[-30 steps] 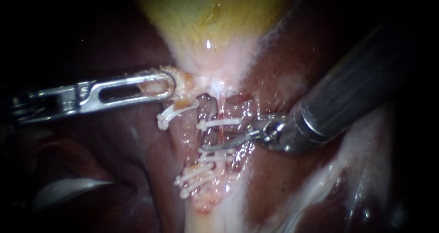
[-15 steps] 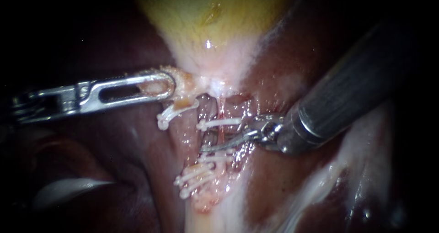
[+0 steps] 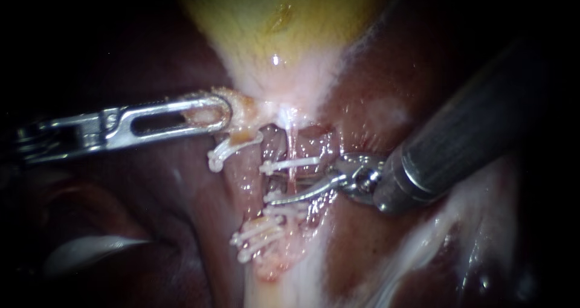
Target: Go to the cutting position right tube
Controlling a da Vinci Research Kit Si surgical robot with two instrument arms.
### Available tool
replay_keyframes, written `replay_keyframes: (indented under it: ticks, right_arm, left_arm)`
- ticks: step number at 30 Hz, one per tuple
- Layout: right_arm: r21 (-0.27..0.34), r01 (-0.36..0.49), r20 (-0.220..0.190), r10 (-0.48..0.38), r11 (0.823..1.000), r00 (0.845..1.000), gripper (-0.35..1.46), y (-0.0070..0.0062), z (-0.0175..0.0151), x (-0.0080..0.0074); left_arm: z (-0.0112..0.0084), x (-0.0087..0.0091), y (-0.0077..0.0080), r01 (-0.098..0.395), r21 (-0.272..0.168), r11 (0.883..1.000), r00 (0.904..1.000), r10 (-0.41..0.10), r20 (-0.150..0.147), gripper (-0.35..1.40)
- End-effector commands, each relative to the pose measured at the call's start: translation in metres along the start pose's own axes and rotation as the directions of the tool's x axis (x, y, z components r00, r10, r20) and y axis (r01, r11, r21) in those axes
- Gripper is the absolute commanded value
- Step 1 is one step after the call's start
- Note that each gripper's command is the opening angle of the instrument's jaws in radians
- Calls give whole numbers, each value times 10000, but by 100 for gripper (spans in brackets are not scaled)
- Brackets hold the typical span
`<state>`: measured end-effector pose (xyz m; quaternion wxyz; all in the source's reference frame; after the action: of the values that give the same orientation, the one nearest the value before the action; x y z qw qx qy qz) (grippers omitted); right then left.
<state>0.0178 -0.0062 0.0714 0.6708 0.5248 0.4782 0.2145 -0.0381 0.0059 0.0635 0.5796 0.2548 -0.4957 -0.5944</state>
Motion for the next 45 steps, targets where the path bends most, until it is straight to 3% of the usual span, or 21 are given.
replay_keyframes:
  ticks: [1,9,19,27,33,45]
  right_arm:
    - [86,4,-39,-4,10000,10000,136,-3,0,2]
    - [339,19,-206,-12,9994,9998,136,-10,3,12]
    - [342,106,-478,-89,9994,9988,133,0,23,19]
    - [326,564,-629,-543,9979,9965,136,10,45,14]
    - [184,1225,-836,-1206,9923,9892,138,17,48,16]
    - [136,1398,-916,-1380,9901,9862,138,19,47,17]
  left_arm:
    - [0,0,0,-2,-21,10000,10000,2,20,-35]
    - [0,0,1,-2,-21,10000,10000,2,20,-35]
    - [0,0,1,-1,-22,10000,10000,1,20,-35]
    - [0,0,1,-1,-22,10000,10000,1,20,-35]
    - [0,-1,1,0,-46,10000,10000,0,37,-35]
    - [0,-1,1,0,-47,10000,10000,0,38,-35]
